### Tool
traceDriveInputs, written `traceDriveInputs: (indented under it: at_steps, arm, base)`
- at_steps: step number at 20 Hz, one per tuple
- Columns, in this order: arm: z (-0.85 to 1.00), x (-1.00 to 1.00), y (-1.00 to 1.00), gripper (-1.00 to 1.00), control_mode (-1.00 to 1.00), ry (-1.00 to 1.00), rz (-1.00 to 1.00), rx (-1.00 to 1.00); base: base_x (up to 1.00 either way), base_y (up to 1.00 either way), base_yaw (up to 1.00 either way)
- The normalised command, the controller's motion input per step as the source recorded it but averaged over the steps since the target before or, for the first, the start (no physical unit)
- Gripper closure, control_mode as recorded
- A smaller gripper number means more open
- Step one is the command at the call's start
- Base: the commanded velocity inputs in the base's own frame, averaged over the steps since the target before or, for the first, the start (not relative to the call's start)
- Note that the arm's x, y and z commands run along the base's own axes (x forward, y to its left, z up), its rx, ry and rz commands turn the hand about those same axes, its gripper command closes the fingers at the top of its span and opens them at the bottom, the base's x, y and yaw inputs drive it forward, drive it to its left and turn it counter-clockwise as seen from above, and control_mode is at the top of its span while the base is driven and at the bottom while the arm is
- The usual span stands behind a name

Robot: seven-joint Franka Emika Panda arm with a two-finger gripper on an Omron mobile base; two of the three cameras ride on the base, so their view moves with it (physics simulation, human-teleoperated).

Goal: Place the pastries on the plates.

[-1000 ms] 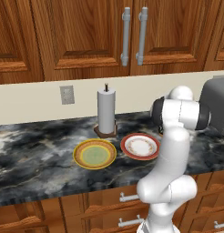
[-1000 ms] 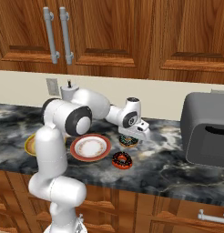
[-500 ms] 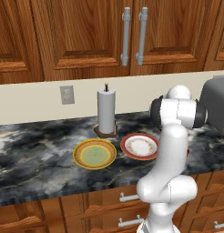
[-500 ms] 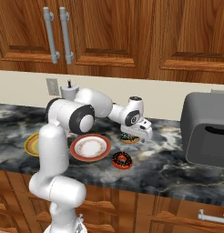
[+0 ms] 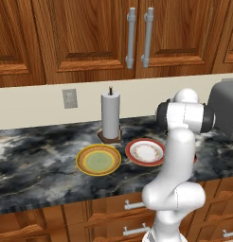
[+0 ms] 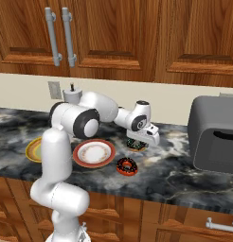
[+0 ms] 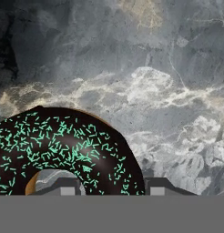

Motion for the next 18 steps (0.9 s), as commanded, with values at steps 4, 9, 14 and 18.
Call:
traceDriveInputs:
  at_steps: [4, 9, 14, 18]
  arm:
    - [0.0, 0.0, 0.0, 1.0, -1.0, -0.01, 0.0, 0.0]
    - [0.15, -0.1, 0.0, 1.0, -1.0, -0.02, -0.01, 0.05]
    - [0.33, -0.24, 0.01, 1.0, -1.0, -0.12, 0.0, 0.01]
    - [0.16, -0.32, 0.01, 1.0, -1.0, -0.18, 0.0, 0.0]
  base:
    - [0.0, 0.0, 0.0]
    - [0.0, 0.0, 0.0]
    - [0.0, 0.0, 0.0]
    - [0.0, 0.0, 0.0]
